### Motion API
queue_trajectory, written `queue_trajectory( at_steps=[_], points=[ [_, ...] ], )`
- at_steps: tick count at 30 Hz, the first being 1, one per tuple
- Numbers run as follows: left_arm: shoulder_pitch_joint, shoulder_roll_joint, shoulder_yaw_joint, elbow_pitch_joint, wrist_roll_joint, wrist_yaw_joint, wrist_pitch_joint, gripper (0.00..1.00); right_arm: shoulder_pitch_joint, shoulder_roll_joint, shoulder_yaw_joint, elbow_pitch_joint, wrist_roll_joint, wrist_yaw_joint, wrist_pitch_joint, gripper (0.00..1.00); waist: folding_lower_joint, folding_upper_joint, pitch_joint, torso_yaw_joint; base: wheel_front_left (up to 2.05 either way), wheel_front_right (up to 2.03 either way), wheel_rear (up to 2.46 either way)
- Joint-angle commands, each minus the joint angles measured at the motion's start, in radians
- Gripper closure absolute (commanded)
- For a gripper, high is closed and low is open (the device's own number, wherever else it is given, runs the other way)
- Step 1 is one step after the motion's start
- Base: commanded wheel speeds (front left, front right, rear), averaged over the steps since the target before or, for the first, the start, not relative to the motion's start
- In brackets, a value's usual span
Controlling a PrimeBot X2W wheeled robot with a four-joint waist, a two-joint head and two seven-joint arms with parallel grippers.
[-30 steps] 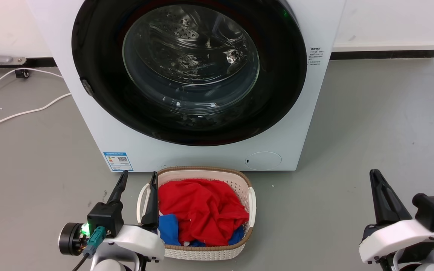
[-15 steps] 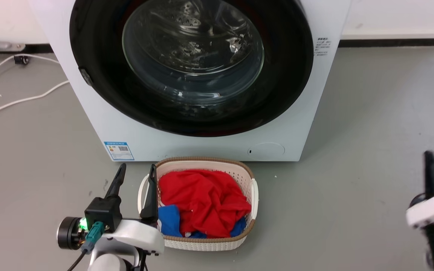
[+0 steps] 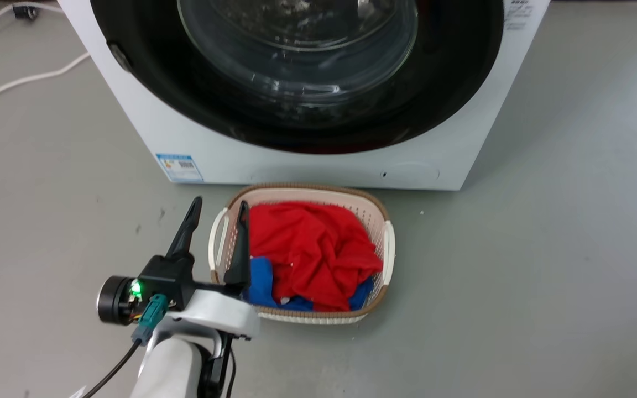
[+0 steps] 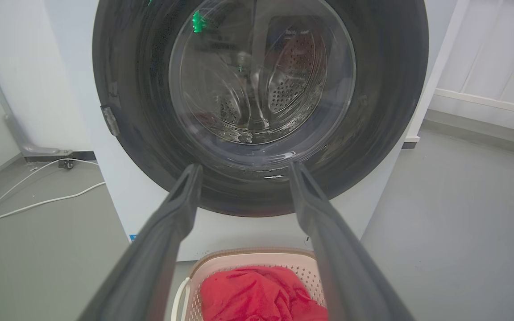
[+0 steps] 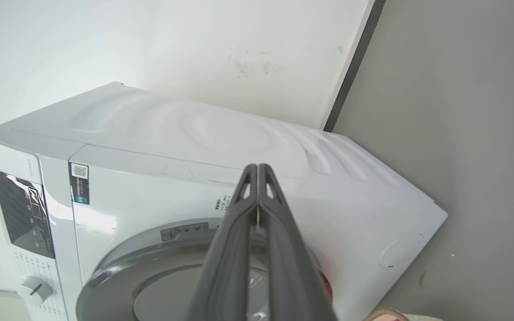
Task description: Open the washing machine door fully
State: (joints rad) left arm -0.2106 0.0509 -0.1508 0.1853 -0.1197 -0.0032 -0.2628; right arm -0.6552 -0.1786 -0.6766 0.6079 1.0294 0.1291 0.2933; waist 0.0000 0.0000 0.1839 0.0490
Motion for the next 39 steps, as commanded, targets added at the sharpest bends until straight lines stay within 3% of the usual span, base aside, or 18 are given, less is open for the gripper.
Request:
queue_trajectory(
  at_steps=[1,10,17,26,39],
  points=[
    [-0.021,0.000,-0.008,-0.006,-0.008,0.006,-0.003,0.00,-0.043,-0.014,-0.013,0.022,0.028,0.003,0.027,1.00,0.0000,0.0000,0.041,0.018,0.00,0.00,0.00],
    [-0.095,0.000,-0.067,-0.041,-0.021,0.040,-0.003,0.00,-0.389,-0.082,-0.066,0.245,0.214,0.003,0.352,1.00,0.0000,0.0000,0.157,0.045,0.00,0.00,0.00],
    [-0.148,0.000,-0.103,-0.066,-0.026,0.063,-0.003,0.00,-0.596,-0.094,0.017,0.322,0.174,0.003,0.492,1.00,0.0000,0.0000,0.227,0.065,0.00,0.00,0.00],
    [-0.199,0.000,-0.158,-0.094,-0.042,0.084,-0.003,0.00,-0.772,-0.082,0.122,0.382,0.057,0.003,0.554,1.00,0.0000,0.0000,0.307,0.101,0.00,0.00,0.00],
    [-0.241,0.000,-0.192,-0.113,-0.057,0.114,-0.003,0.00,-0.862,-0.052,0.180,0.416,-0.048,0.003,0.594,1.00,0.0000,0.0000,0.364,0.123,0.00,0.00,0.00]
  ],
)
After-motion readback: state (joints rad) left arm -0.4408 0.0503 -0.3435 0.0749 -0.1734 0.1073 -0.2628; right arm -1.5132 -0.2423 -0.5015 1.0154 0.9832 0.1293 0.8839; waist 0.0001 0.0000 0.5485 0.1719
